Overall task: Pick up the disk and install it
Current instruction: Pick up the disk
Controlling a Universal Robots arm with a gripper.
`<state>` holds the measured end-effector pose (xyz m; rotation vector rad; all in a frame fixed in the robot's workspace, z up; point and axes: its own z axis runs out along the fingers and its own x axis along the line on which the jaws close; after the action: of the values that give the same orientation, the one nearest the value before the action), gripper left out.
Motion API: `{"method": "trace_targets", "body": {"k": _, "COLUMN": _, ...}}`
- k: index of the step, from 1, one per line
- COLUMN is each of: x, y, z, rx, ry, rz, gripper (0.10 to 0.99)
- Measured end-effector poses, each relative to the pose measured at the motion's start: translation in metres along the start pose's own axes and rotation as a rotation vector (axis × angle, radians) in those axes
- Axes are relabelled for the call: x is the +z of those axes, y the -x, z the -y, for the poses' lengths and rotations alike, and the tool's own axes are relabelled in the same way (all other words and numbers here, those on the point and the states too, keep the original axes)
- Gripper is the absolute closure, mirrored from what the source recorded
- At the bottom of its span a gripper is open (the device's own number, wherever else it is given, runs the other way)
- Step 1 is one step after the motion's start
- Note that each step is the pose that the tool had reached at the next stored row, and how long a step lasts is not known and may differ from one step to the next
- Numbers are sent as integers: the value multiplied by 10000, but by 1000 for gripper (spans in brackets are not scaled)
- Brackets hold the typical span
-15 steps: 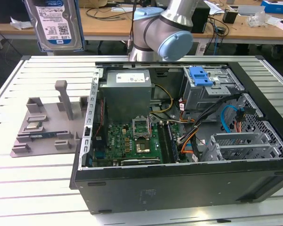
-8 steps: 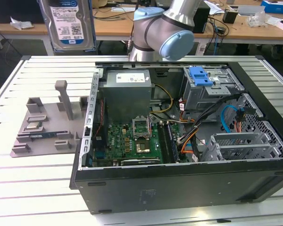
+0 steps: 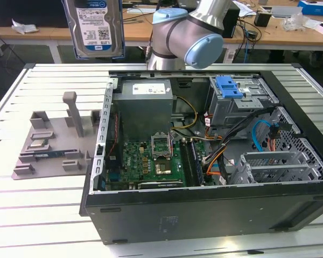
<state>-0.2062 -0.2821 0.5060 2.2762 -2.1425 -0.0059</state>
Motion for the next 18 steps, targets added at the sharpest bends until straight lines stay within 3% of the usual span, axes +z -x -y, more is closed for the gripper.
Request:
{"method": "trace_targets", "body": {"k": 7, "x": -2, "y": -8, "z": 135, "rx": 2, "ry": 2, "rz": 0, "gripper": 722}}
{"method": "trace_targets", "body": {"k": 11, "x": -5, "y": -24, "z": 395, "rx": 0, "ry": 7, "rz": 1, "gripper": 722}}
{"method": "trace_targets", "body": {"k": 18, "x": -8, "y": -38, "z": 590, "rx": 2, "ry": 11, "rz": 0, "gripper": 722}}
